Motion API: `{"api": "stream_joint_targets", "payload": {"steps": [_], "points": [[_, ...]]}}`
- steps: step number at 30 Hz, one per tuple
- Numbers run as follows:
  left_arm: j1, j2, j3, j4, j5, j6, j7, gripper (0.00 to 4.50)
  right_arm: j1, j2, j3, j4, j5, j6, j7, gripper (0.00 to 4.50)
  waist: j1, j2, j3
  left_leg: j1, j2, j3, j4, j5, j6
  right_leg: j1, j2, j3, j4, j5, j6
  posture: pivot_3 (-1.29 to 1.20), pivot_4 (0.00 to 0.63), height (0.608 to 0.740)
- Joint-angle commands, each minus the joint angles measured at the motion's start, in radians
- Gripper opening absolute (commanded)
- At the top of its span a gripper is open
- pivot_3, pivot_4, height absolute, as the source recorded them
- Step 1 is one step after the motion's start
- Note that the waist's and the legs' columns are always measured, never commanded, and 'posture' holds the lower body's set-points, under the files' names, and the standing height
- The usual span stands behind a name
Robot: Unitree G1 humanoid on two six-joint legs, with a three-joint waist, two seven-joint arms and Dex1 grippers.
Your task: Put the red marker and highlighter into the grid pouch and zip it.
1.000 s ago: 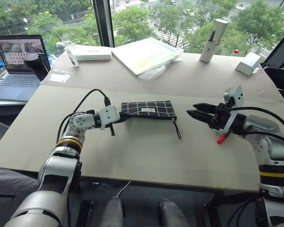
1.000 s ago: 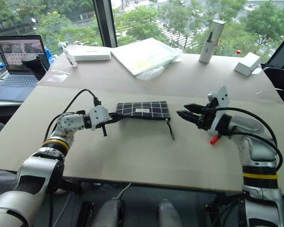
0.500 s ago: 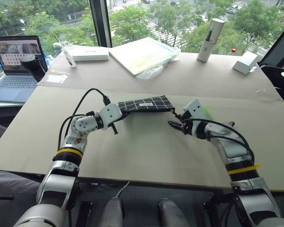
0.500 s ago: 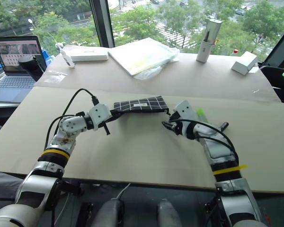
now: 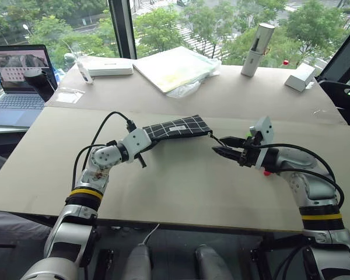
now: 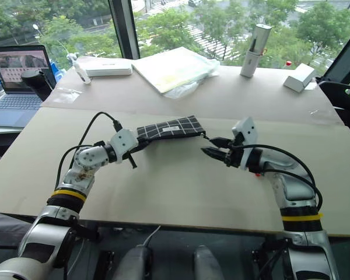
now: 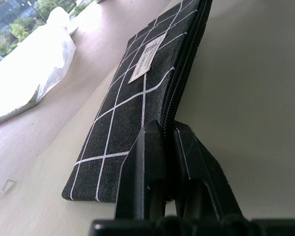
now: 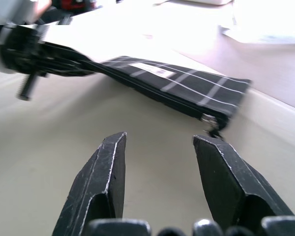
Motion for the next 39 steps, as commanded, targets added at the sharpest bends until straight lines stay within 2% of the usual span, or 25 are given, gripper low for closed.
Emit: {"api": "stream_joint_targets", "payload": {"steps": [1, 11, 25, 28, 33, 39], "points": [[-0.006, -0.002, 0.010, -0.052, -0.027, 0.015, 0.017, 0.00, -0.062, 0.005, 0.033, 0.104, -0.123, -0.090, -0.098, 2.41, 0.000, 0.000, 0.000, 0.000, 0.000, 0.000, 0.000, 0.000, 0.000, 0.000, 0.000, 0.000, 0.000, 0.000, 0.000, 0.00, 0.150, 0.740], [-0.005, -0.003, 0.005, -0.072, -0.033, 0.039, 0.031, 0.00, -0.142, 0.089, 0.093, 0.228, -0.200, -0.152, -0.119, 2.41, 0.002, 0.000, 0.000, 0.000, 0.000, 0.000, -0.001, 0.000, 0.000, 0.000, 0.000, 0.000, -0.001, 0.000, 0.000, 0.00, 0.150, 0.740], [0.011, -0.015, -0.001, -0.117, -0.035, 0.067, 0.043, 0.00, -0.237, 0.121, 0.126, 0.452, -0.310, -0.286, -0.169, 2.41, -0.001, 0.000, 0.000, 0.000, 0.000, 0.000, -0.001, 0.000, 0.000, 0.000, 0.000, 0.000, -0.001, 0.000, 0.000, 0.00, 0.150, 0.740], [0.014, -0.017, -0.003, -0.122, -0.034, 0.070, 0.045, 0.00, -0.241, 0.130, 0.127, 0.459, -0.317, -0.303, -0.165, 1.69, -0.001, 0.000, 0.000, 0.000, 0.000, 0.000, -0.001, 0.000, 0.000, 0.000, 0.000, 0.000, -0.001, 0.000, 0.000, 0.00, 0.150, 0.740], [0.011, -0.016, -0.006, -0.117, -0.030, 0.068, 0.047, 0.00, -0.228, 0.143, 0.144, 0.408, -0.308, -0.302, -0.114, 0.06, -0.002, 0.000, 0.000, 0.000, 0.000, 0.000, -0.001, 0.000, 0.000, 0.000, 0.000, 0.000, -0.001, 0.000, 0.000, 0.00, 0.150, 0.740], [0.003, -0.025, -0.012, -0.096, -0.027, 0.060, 0.053, 0.00, -0.251, 0.251, 0.215, 0.350, -0.312, -0.247, -0.089, 0.06, -0.007, 0.000, 0.000, 0.000, 0.000, 0.000, -0.001, 0.000, 0.000, -0.001, 0.000, 0.000, 0.000, 0.000, 0.000, 0.00, 0.150, 0.740]]}}
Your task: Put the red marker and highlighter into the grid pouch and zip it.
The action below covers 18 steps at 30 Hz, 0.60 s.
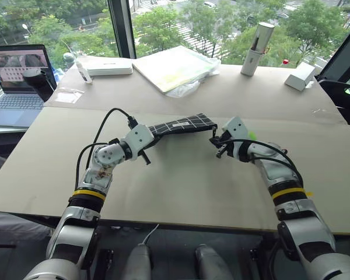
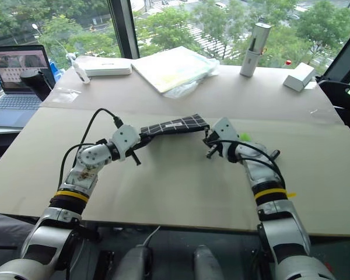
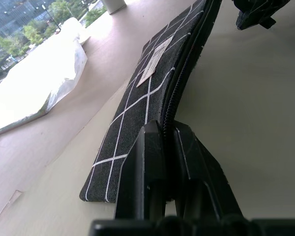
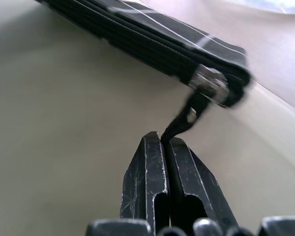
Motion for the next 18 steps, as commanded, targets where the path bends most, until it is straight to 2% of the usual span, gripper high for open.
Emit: {"api": "stream_joint_targets", "payload": {"steps": [1, 12, 18], "points": [[-0.012, -0.007, -0.003, -0.010, -0.010, -0.010, 0.012, 0.00, -0.040, 0.056, 0.045, -0.046, -0.010, 0.019, 0.004, 0.06, 0.000, 0.000, 0.000, 0.000, 0.000, 0.000, 0.000, 0.000, 0.000, 0.000, 0.000, 0.000, 0.000, 0.000, 0.000, 0.00, 0.150, 0.740], [-0.009, -0.007, -0.005, -0.008, -0.012, -0.015, 0.013, 0.00, -0.112, 0.136, 0.064, 0.006, -0.039, 0.007, -0.025, 0.06, 0.004, 0.000, 0.000, 0.000, 0.000, 0.000, 0.000, 0.000, 0.000, 0.000, 0.000, -0.001, 0.000, 0.000, 0.000, 0.00, 0.150, 0.740], [-0.009, -0.006, -0.008, -0.001, -0.012, -0.020, 0.007, 0.00, -0.070, 0.159, 0.106, -0.092, 0.003, 0.070, 0.082, 0.06, 0.001, 0.001, 0.000, 0.000, 0.000, 0.000, 0.000, 0.000, 0.000, 0.000, 0.000, -0.001, 0.000, 0.000, 0.000, 0.00, 0.150, 0.740]]}}
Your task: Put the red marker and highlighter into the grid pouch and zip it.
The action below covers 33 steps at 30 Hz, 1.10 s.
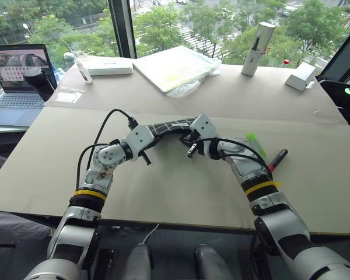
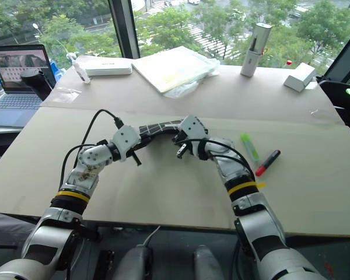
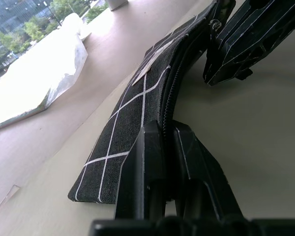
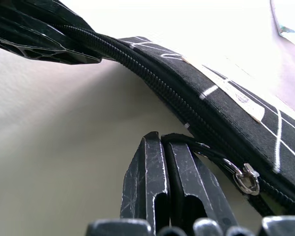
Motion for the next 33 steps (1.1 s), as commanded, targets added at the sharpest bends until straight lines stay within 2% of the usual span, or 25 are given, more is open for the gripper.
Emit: {"api": "stream_joint_targets", "payload": {"steps": [1, 8, 10, 11, 14, 17, 18, 19, 22, 25, 27, 30, 33], "points": [[-0.011, -0.004, -0.007, -0.012, -0.012, -0.020, -0.004, 0.00, 0.011, 0.028, 0.034, -0.095, 0.025, 0.027, 0.054, 0.06, -0.001, 0.000, 0.000, 0.000, 0.000, 0.000, 0.000, 0.000, 0.000, 0.000, 0.000, 0.000, 0.000, 0.000, 0.000, 0.00, 0.150, 0.740], [-0.024, -0.013, -0.014, 0.005, -0.012, -0.028, -0.005, 0.00, -0.011, 0.083, 0.011, -0.068, 0.024, 0.036, -0.002, 0.06, 0.001, 0.000, 0.000, 0.000, 0.000, 0.000, 0.000, 0.000, 0.000, 0.000, 0.000, 0.000, 0.001, 0.000, 0.000, 0.00, 0.150, 0.740], [-0.023, -0.014, -0.016, 0.006, -0.012, -0.030, -0.007, 0.00, -0.015, 0.091, 0.003, -0.078, 0.038, 0.057, 0.000, 0.67, 0.001, 0.000, 0.000, 0.000, 0.000, 0.000, 0.000, 0.000, 0.000, 0.000, 0.000, 0.000, 0.001, 0.000, 0.000, 0.00, 0.150, 0.740], [-0.022, -0.015, -0.016, 0.005, -0.012, -0.031, -0.007, 0.00, -0.014, 0.093, -0.002, -0.084, 0.044, 0.071, 0.002, 0.79, 0.001, 0.000, 0.000, 0.000, 0.000, 0.000, 0.000, 0.000, 0.000, 0.000, 0.000, 0.000, 0.001, 0.000, 0.000, 0.00, 0.150, 0.740], [-0.020, -0.015, -0.018, 0.005, -0.013, -0.032, -0.006, 0.00, -0.003, 0.072, -0.007, -0.118, 0.059, 0.112, 0.028, 1.81, 0.001, 0.000, 0.000, 0.000, 0.000, 0.000, 0.000, 0.000, 0.000, 0.000, 0.000, 0.000, 0.001, 0.000, 0.000, 0.00, 0.150, 0.740], [-0.018, -0.014, -0.019, -0.002, -0.015, -0.027, -0.004, 0.00, 0.023, 0.031, -0.022, -0.181, 0.077, 0.161, 0.035, 2.89, 0.002, 0.000, 0.000, 0.000, 0.000, 0.000, 0.000, 0.000, 0.000, 0.000, 0.000, 0.000, 0.001, 0.000, 0.000, 0.00, 0.150, 0.740], [-0.017, -0.014, -0.018, -0.006, -0.017, -0.023, -0.003, 0.00, 0.040, 0.014, -0.030, -0.216, 0.095, 0.192, 0.050, 3.13, 0.002, 0.000, 0.000, 0.000, 0.000, 0.000, 0.000, 0.000, 0.000, 0.000, 0.000, 0.000, 0.001, 0.000, 0.000, 0.00, 0.150, 0.740], [-0.016, -0.014, -0.016, -0.011, -0.020, -0.017, -0.003, 0.00, 0.066, -0.010, -0.032, -0.264, 0.114, 0.223, 0.079, 3.56, 0.003, 0.000, 0.000, 0.000, 0.000, 0.000, 0.000, 0.000, 0.000, 0.000, 0.000, -0.001, 0.001, 0.000, 0.000, 0.00, 0.150, 0.740], [-0.007, -0.019, -0.006, -0.038, -0.039, 0.022, -0.008, 0.00, 0.156, -0.099, -0.056, -0.428, 0.184, 0.325, 0.146, 4.48, 0.009, 0.000, 0.000, -0.001, 0.000, -0.001, 0.000, 0.000, 0.000, 0.000, 0.000, -0.001, 0.000, 0.000, 0.000, 0.00, 0.150, 0.740], [0.004, -0.021, 0.021, -0.093, -0.088, 0.094, -0.012, 0.00, 0.344, -0.294, -0.184, -0.700, 0.337, 0.409, 0.281, 4.48, 0.017, 0.000, 0.000, -0.002, 0.000, -0.001, 0.000, 0.000, 0.000, 0.000, 0.000, -0.001, -0.001, 0.000, 0.000, 0.00, 0.150, 0.740], [0.009, -0.020, 0.034, -0.124, -0.114, 0.130, -0.019, 0.00, 0.421, -0.369, -0.263, -0.789, 0.400, 0.429, 0.298, 4.48, 0.021, 0.001, 0.001, -0.004, 0.000, -0.002, 0.000, 0.000, 0.000, 0.000, 0.000, -0.002, -0.003, 0.000, 0.000, 0.00, 0.150, 0.740], [0.012, -0.006, 0.044, -0.156, -0.124, 0.160, -0.020, 0.00, 0.469, -0.435, -0.381, -0.805, 0.366, 0.467, 0.162, 4.48, 0.004, 0.001, 0.001, -0.003, 0.000, -0.003, 0.000, 0.000, 0.000, 0.000, 0.000, -0.002, -0.002, 0.000, 0.000, 0.00, 0.150, 0.740], [0.016, -0.003, 0.046, -0.177, -0.129, 0.178, -0.015, 0.00, 0.475, -0.422, -0.515, -0.823, 0.347, 0.557, -0.029, 4.48, 0.001, 0.000, 0.001, 0.000, 0.000, -0.004, 0.000, 0.000, 0.000, 0.001, 0.000, -0.002, -0.001, 0.000, 0.000, 0.00, 0.150, 0.740]]}}
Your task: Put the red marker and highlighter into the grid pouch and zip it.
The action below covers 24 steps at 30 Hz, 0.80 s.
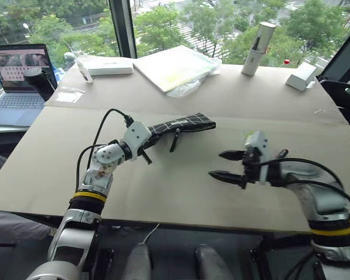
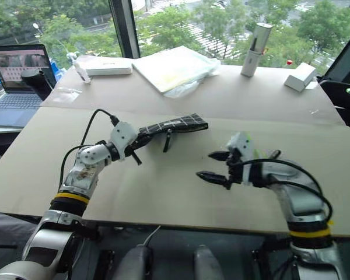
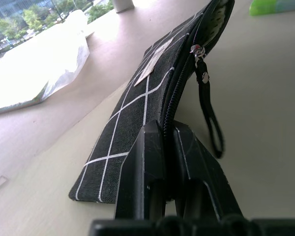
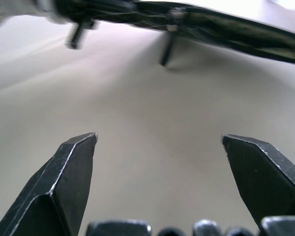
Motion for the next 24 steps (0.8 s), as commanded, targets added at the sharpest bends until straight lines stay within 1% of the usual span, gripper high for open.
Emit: {"api": "stream_joint_targets", "payload": {"steps": [1, 4, 6, 9, 12, 16, 19, 24], "points": [[-0.007, 0.006, 0.016, -0.048, -0.020, 0.015, 0.007, 0.00, -0.007, 0.028, -0.173, -0.049, -0.012, 0.121, -0.246, 4.48, 0.001, 0.000, 0.000, 0.000, 0.000, 0.000, 0.000, 0.000, 0.000, 0.000, 0.000, 0.000, 0.000, 0.000, 0.000, 0.00, 0.150, 0.740], [-0.007, -0.014, 0.005, -0.026, -0.017, 0.001, 0.017, 0.00, 0.023, 0.086, -0.228, -0.101, -0.048, 0.202, -0.422, 4.48, 0.005, 0.000, 0.000, -0.001, -0.001, 0.000, 0.000, 0.000, 0.000, 0.000, 0.000, 0.000, -0.001, 0.000, 0.000, 0.00, 0.150, 0.740], [-0.005, -0.029, -0.003, -0.013, -0.015, -0.009, 0.019, 0.00, 0.052, 0.127, -0.238, -0.147, -0.072, 0.236, -0.511, 4.48, 0.006, 0.000, 0.000, -0.001, -0.001, -0.001, 0.000, 0.000, 0.000, 0.000, 0.000, 0.000, -0.001, 0.000, 0.000, 0.00, 0.150, 0.740], [-0.008, -0.056, -0.014, 0.012, -0.014, -0.022, 0.018, 0.00, 0.099, 0.182, -0.243, -0.180, -0.141, 0.249, -0.646, 4.48, 0.009, 0.000, 0.000, -0.002, -0.002, -0.001, 0.000, 0.000, 0.000, 0.000, -0.001, 0.000, -0.001, 0.000, 0.000, 0.00, 0.150, 0.740], [-0.015, -0.074, -0.022, 0.029, -0.012, -0.031, 0.015, 0.00, 0.109, 0.242, -0.274, -0.179, -0.189, 0.257, -0.766, 4.48, 0.007, 0.000, 0.000, -0.002, -0.002, -0.001, 0.000, 0.000, 0.000, 0.000, -0.001, 0.001, -0.001, 0.000, 0.000, 0.00, 0.150, 0.740], [-0.024, -0.084, -0.023, 0.043, -0.011, -0.038, 0.017, 0.00, 0.104, 0.270, -0.277, -0.185, -0.224, 0.262, -0.842, 4.48, 0.006, 0.000, 0.000, -0.002, -0.002, -0.001, 0.000, 0.000, 0.000, 0.000, -0.001, 0.001, -0.001, 0.000, 0.000, 0.00, 0.150, 0.740], [-0.024, -0.088, -0.024, 0.048, -0.011, -0.041, 0.018, 0.00, 0.099, 0.281, -0.275, -0.182, -0.223, 0.264, -0.863, 4.48, 0.005, 0.000, 0.000, -0.002, -0.002, -0.001, 0.000, 0.000, 0.000, 0.000, -0.001, 0.001, -0.001, 0.000, 0.000, 0.00, 0.150, 0.740], [-0.011, -0.091, -0.024, 0.031, -0.012, -0.034, 0.022, 0.00, 0.024, 0.346, -0.276, -0.063, -0.240, 0.215, -0.950, 4.48, 0.002, 0.000, 0.000, -0.002, -0.002, -0.001, 0.000, 0.000, 0.000, 0.000, -0.001, 0.001, -0.001, 0.000, 0.000, 0.00, 0.150, 0.740]]}}
